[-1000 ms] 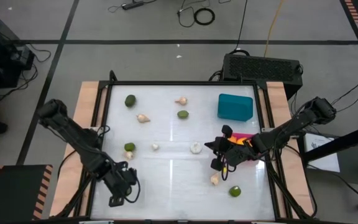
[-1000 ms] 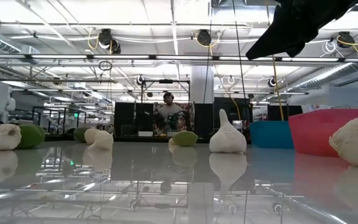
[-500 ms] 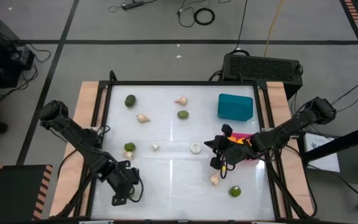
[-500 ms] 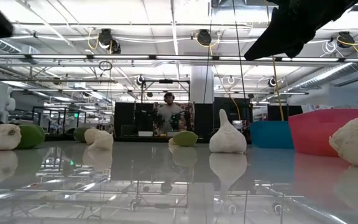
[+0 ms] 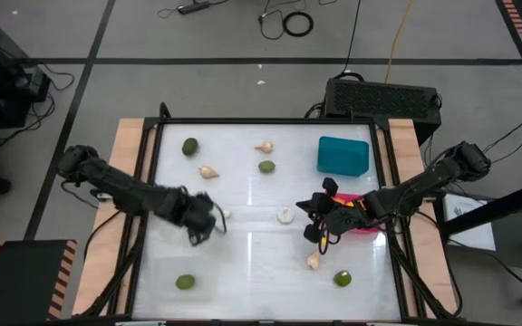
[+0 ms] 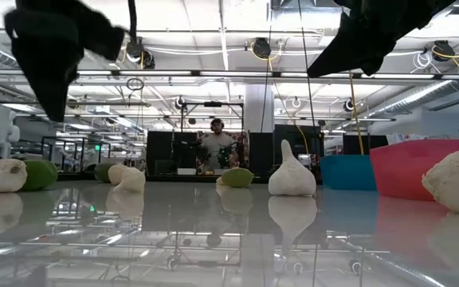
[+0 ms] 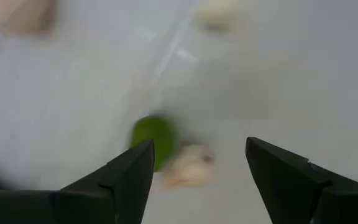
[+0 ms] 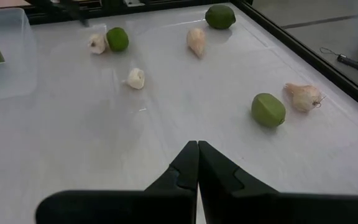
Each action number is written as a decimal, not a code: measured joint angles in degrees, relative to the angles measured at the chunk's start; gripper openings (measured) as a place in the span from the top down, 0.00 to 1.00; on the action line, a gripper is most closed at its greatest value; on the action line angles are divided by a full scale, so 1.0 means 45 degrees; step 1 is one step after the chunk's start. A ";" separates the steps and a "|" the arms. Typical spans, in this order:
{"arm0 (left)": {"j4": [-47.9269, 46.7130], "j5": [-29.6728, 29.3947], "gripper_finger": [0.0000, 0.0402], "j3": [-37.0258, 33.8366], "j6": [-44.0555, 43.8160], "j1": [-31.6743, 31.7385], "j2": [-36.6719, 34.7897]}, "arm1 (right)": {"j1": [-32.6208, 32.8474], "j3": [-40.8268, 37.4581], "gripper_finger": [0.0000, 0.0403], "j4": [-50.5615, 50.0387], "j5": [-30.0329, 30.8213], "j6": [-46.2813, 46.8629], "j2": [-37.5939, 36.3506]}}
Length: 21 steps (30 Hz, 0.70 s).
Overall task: Sort produce into baskets
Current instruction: Put the green lime into the transparent bin
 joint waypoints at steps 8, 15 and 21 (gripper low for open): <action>0.0640 0.1678 0.36 -0.1303 0.1809 0.1723 0.0005 | 0.0005 0.0000 1.00 0.0005 -0.0005 -0.0245 0.0000; 0.0633 0.1323 0.36 -0.1692 0.2078 0.2153 0.0000 | 0.0005 0.0000 1.00 -0.0005 -0.0005 -0.0401 0.0000; 0.0789 0.1318 0.36 -0.2647 0.2065 0.2193 0.0000 | 0.0005 0.0000 1.00 -0.0010 -0.0009 -0.0434 0.0000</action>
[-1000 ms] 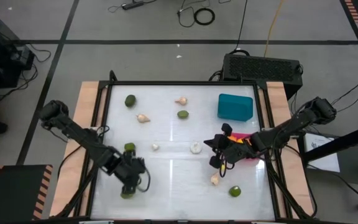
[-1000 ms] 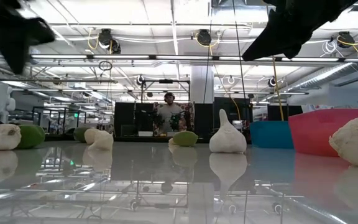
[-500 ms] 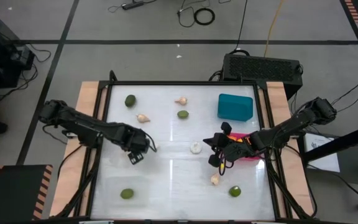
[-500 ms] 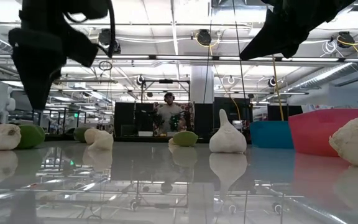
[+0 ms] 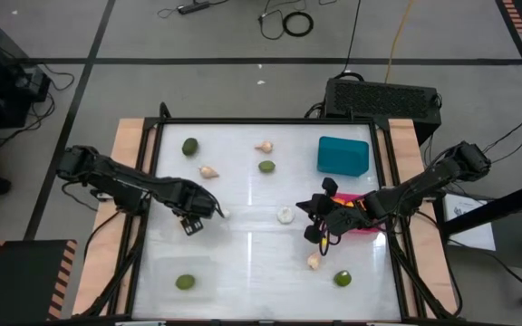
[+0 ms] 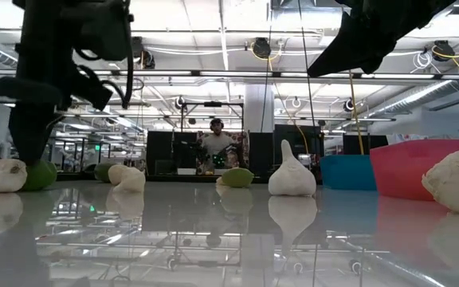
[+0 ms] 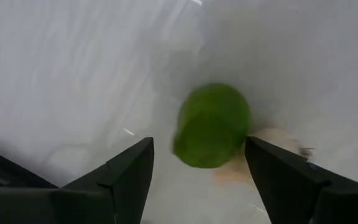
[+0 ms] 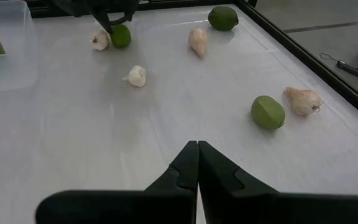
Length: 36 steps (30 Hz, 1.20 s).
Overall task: Sort produce into baskets
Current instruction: Put the green lime into the transparent bin
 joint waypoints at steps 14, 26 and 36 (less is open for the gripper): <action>0.2440 -0.0177 0.36 -0.1892 0.0275 -0.0001 -0.0014 | 0.0000 -0.0005 1.00 0.0000 0.0005 0.0112 0.0000; 0.3088 -0.0116 0.38 -0.2194 0.0961 -0.0001 -0.0034 | 0.0000 -0.0005 1.00 0.0092 0.0005 0.0141 0.0000; 0.2983 -0.0088 0.60 -0.1865 0.1353 -0.0010 0.0026 | 0.0000 -0.0005 1.00 0.0097 0.0005 0.0141 0.0000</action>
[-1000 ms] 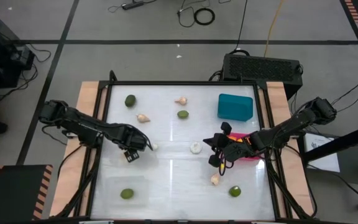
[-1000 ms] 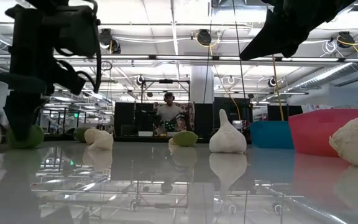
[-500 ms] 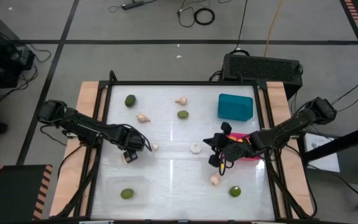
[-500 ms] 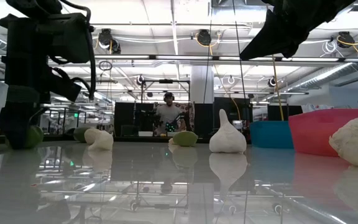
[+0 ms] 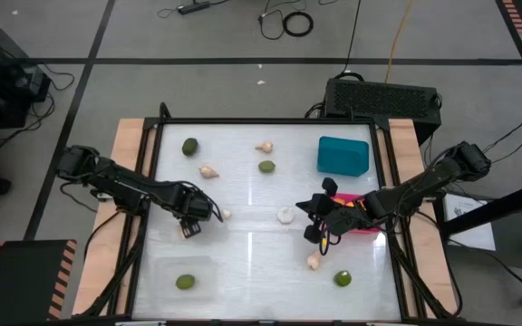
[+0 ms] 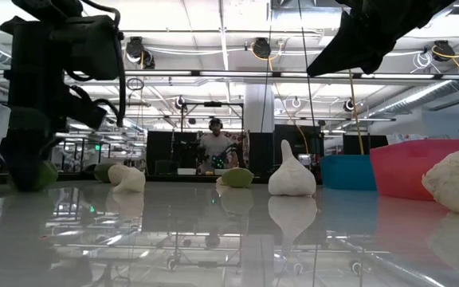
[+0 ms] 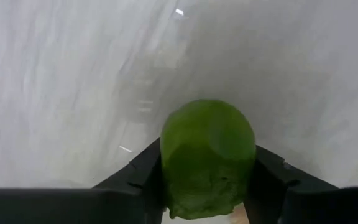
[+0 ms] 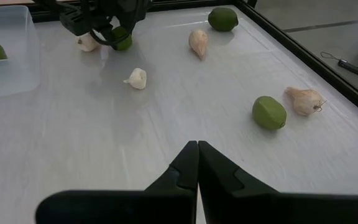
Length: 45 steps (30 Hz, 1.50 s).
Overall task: Sort produce into baskets
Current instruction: Put the green lime into the transparent bin
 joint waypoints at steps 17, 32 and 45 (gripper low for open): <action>0.0229 0.1729 0.54 0.4510 0.0800 -0.2918 -0.0565 | 0.0000 -0.0014 1.00 0.0054 -0.0004 0.0243 0.0010; 0.1882 0.0673 0.54 0.4558 -0.3137 -0.7110 -0.0477 | 0.0000 -0.0015 1.00 0.0388 0.0000 0.0112 0.0010; 0.2043 -0.0108 0.54 0.4553 -0.3155 -0.7247 -0.0356 | 0.0000 -0.0015 1.00 0.0427 0.0000 0.0338 0.0010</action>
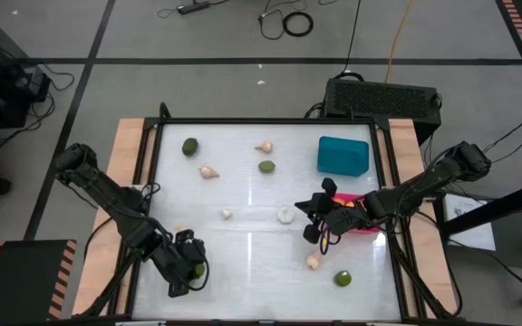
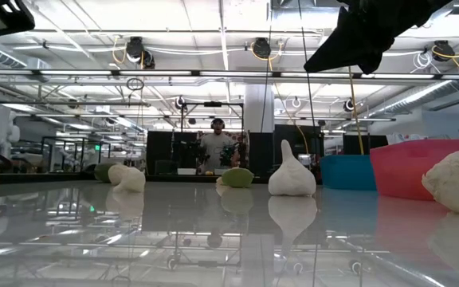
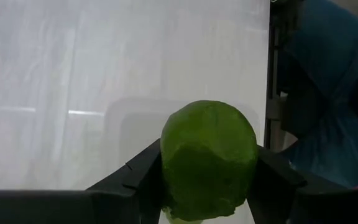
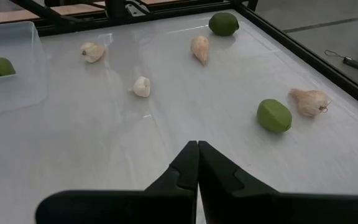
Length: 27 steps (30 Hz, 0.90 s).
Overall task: Sort produce into baskets
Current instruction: Put the green lime into the transparent bin
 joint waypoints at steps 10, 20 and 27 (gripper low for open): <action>-0.0004 0.0191 0.54 0.0000 -0.0302 -0.0010 0.0000 | 0.0000 0.0002 1.00 0.0000 0.0000 -0.0003 0.0000; 0.0000 0.0152 0.47 0.0000 0.0126 -0.0010 0.0452 | 0.0000 0.0011 1.00 0.0053 0.0000 0.0232 -0.0005; 0.0121 0.0731 0.35 0.0000 0.0239 0.0218 0.0854 | 0.0000 0.0015 1.00 0.0053 0.0000 0.0288 -0.0005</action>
